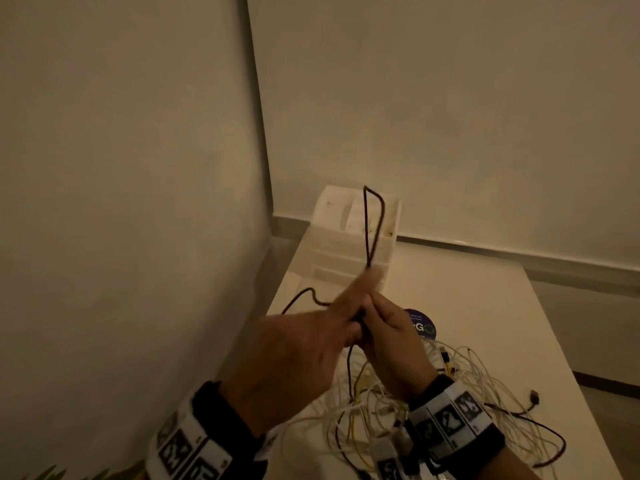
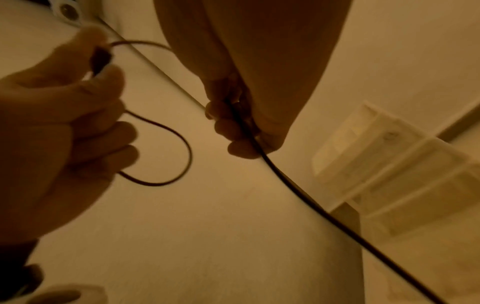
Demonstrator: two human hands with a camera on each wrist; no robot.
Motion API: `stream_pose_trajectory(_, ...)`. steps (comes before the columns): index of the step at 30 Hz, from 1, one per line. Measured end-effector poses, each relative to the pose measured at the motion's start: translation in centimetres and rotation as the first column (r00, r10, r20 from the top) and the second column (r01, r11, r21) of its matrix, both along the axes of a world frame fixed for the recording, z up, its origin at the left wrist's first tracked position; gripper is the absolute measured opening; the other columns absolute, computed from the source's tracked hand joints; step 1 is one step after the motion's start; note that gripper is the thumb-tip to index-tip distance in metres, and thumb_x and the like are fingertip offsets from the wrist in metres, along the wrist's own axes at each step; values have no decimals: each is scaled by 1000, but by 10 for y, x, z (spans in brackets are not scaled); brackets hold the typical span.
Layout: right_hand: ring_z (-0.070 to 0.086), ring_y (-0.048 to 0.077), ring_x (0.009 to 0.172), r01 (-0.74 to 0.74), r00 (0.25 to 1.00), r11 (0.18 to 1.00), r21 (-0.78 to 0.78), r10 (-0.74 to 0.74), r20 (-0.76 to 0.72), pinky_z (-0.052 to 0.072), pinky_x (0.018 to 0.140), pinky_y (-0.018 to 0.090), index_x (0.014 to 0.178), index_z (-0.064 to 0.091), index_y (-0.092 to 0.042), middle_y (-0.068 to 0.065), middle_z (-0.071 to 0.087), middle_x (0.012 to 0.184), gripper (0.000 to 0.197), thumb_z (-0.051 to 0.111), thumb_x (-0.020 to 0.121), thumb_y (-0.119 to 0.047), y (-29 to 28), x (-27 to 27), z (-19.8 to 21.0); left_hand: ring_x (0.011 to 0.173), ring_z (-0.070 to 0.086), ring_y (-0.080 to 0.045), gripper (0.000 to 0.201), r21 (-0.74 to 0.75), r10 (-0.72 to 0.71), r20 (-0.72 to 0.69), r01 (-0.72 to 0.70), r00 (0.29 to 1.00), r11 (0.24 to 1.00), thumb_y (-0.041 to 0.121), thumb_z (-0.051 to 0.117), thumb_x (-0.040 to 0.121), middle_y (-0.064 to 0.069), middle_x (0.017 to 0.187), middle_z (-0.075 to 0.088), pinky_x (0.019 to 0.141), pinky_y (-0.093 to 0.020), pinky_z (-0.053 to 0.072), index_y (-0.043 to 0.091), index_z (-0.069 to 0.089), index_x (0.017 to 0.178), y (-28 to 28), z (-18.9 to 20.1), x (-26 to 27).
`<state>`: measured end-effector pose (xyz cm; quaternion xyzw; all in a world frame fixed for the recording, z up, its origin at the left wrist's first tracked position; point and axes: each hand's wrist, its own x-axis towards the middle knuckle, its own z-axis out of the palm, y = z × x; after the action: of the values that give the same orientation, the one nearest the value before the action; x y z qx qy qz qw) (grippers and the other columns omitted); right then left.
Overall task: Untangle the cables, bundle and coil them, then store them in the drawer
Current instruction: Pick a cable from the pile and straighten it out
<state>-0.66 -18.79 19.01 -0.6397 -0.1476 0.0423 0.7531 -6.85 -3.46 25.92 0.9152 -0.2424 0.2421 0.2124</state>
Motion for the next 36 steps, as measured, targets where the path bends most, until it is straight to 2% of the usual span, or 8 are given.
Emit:
stream_pose_trajectory(6,42,3,47,-107,941,887,-449,237,243,34,53,15,61,53,-41,-14,49,52,43,47,98,-19,-4,-25,33,46,38,-11,58,41,-164,-85,168,983,985,34,40,101,11,53,35,46,-25,38,43,11,151,8,-3,16)
stream_pose_trajectory(11,29,21,52,-161,957,940,-302,224,186,28,51,41,78,63,-23,6,37,59,27,46,99,-20,-12,-37,59,45,34,-13,50,-17,-236,-95,235,967,972,45,40,99,5,49,31,45,-21,33,43,25,148,16,6,22)
stream_pose_trajectory(14,34,21,55,-143,972,941,-307,193,138,32,54,37,83,63,-7,4,42,60,24,48,94,-22,-23,-35,66,46,31,-7,49,58,-229,-45,232,972,971,49,43,97,8,50,34,44,-26,38,39,38,144,20,9,25)
stream_pose_trajectory(18,36,16,52,-228,967,921,-317,252,38,35,54,26,102,67,-9,1,44,57,28,44,97,-24,-38,-45,66,49,26,-5,47,50,-255,3,254,967,966,47,49,93,7,52,49,39,-26,36,31,51,137,23,2,23)
stream_pose_trajectory(24,47,4,49,-86,972,812,-577,195,130,39,56,13,115,66,-26,-5,54,55,28,42,100,-23,-36,-79,46,57,59,-8,33,57,-283,-83,288,956,956,43,50,95,10,74,71,48,-26,48,35,55,127,23,-27,5)
stream_pose_trajectory(30,61,2,55,139,949,736,-662,92,302,41,57,8,114,59,-50,-11,66,60,27,50,95,-33,-29,-110,39,61,61,-8,15,-35,-308,-91,306,947,951,37,55,94,10,74,68,52,-32,49,27,66,97,25,-30,-7)
stream_pose_trajectory(33,62,3,54,231,959,796,-560,-88,270,46,59,10,104,65,-47,-8,65,54,26,51,83,-43,-37,-126,44,55,54,-3,19,-182,-203,-3,199,979,963,32,58,89,11,64,63,53,-19,48,17,68,82,34,-24,-11)
stream_pose_trajectory(36,56,1,50,109,994,839,-533,-82,74,46,58,9,93,75,-38,-3,62,51,25,54,81,-35,-49,-148,31,53,41,7,22,-247,-112,54,122,992,961,29,59,86,23,60,47,52,-2,30,10,67,76,55,-16,-11)
